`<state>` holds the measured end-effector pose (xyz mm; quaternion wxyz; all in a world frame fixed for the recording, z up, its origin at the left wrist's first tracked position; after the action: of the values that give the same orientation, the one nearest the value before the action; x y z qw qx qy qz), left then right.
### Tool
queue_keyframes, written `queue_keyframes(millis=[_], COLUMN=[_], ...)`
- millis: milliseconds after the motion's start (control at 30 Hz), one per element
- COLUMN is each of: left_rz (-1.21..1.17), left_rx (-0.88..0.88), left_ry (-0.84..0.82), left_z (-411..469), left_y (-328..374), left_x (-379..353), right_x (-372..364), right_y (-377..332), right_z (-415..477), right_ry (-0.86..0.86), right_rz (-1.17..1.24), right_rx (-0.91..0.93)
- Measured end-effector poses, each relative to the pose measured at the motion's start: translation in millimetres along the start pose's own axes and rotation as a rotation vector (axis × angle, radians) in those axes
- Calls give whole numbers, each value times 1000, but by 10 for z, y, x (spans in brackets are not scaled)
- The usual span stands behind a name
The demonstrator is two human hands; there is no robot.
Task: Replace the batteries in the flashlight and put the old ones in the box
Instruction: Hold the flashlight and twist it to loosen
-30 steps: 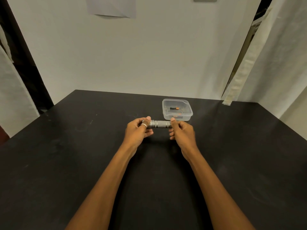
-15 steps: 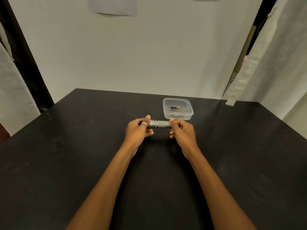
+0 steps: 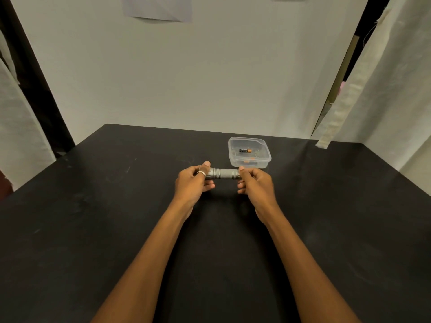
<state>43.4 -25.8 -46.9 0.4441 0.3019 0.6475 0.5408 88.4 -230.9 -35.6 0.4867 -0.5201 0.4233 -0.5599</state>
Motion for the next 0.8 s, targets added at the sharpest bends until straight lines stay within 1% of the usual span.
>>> queue_keyframes(millis=[133,200,367,433,633,800], left_rz=[-5,-6,-2,2,5,6], left_rx=[-1,0,-1,-9,15,10], left_ry=[-7,-7,-2,-1,-4,-4], left_z=[-4,-5,-10,-15,-13,-23], left_y=[6,8,11,13,7,10], left_x=[1,2,-3,-6,-2,-9], right_x=[-3,2,27,21,23,26], right_y=[-52,-61,-2,-1,-68,-5], right_z=[-3,-6,-11,-7,-6,-12], right_ry=[-49,-49,19,18,-39,11], right_rz=[117,130,38,21,98,45], right_rx=[12,9,-18,-9,28,-14])
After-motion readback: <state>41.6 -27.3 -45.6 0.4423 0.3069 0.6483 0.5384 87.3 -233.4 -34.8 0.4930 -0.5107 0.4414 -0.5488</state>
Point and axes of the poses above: each hand's wrist, its own z-axis towards the middle knuckle, its own x-axis out of the back of the hand, y = z × x, the point moved 8 cm from there along z, towards the middle knuckle, and after that the axes turned 5 degrees about -z, right-handed, at the moved point
